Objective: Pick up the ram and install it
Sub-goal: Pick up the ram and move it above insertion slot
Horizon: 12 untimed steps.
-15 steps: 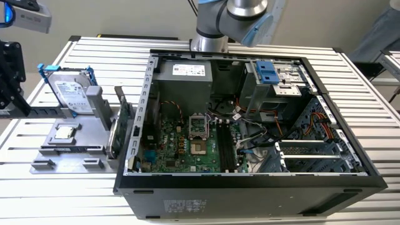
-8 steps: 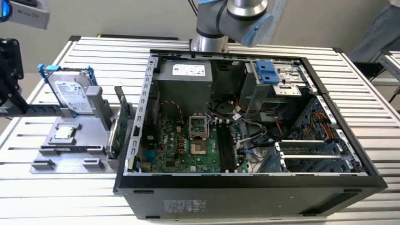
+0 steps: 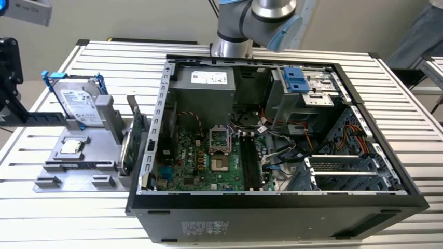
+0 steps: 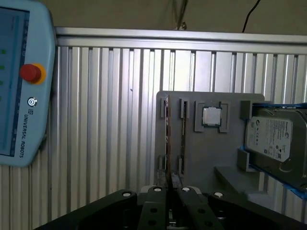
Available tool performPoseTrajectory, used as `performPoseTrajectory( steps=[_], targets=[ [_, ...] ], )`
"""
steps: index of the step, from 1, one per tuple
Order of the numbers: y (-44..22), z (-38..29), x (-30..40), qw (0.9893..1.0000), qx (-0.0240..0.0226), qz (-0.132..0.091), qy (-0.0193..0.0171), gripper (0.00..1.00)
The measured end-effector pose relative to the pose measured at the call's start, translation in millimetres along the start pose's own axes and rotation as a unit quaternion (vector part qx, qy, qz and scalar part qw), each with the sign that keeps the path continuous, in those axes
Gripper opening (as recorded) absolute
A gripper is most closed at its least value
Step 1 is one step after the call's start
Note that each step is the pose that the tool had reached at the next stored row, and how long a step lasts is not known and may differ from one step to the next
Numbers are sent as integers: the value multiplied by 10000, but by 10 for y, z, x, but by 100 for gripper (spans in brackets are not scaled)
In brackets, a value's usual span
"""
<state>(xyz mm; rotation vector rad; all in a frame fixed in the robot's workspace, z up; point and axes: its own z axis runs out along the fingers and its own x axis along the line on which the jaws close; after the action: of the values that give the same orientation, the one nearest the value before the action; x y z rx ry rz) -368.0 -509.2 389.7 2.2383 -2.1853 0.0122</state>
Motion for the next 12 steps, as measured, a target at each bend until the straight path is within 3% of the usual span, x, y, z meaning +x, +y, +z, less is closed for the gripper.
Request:
performPoseTrajectory(
  steps=[12],
  targets=[
    [1,-109,2,10000,0,0,11,0]
  ],
)
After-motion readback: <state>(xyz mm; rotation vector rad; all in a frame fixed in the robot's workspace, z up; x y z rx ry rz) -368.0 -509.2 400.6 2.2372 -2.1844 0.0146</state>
